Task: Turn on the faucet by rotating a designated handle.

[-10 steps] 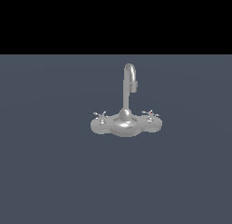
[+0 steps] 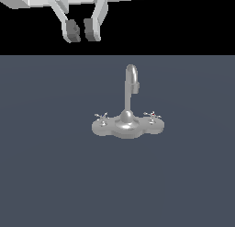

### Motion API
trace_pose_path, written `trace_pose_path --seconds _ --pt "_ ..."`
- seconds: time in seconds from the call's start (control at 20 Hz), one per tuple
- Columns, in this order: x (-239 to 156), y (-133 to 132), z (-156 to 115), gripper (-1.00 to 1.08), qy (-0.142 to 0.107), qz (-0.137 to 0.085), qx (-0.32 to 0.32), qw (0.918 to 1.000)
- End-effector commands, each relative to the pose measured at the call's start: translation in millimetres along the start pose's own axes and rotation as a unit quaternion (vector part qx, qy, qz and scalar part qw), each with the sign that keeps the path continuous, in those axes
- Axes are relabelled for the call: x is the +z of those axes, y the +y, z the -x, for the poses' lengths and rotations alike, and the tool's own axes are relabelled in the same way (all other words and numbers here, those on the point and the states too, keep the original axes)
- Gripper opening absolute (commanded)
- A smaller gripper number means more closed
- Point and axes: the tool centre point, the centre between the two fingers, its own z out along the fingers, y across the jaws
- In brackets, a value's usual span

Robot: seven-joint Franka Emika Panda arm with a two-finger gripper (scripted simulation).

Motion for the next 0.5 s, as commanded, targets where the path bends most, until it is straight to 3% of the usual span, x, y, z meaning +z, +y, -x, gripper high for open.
trace_pose_path --seconds 0.0,0.05,0.15,0.2,0.3,0.35,0.4,0.45 --pt "12 -2 -30 -0.40 0.006 -0.021 0.037 0.9991" --pt "18 -14 -40 -0.44 0.006 -0.028 0.043 0.9987" --pt "52 -10 -51 -0.56 -0.007 -0.012 0.047 0.9988" --pt "58 18 -65 -0.58 -0.006 -0.027 0.094 0.9951" --pt "70 31 -73 -0.51 -0.007 -0.020 0.105 0.9942" --pt "79 17 -82 -0.34 0.000 0.008 0.084 0.9964" --pt "70 29 -104 -0.19 0.021 0.003 0.106 0.9942" --pt "79 -6 -110 0.23 0.027 0.021 0.071 0.9969"
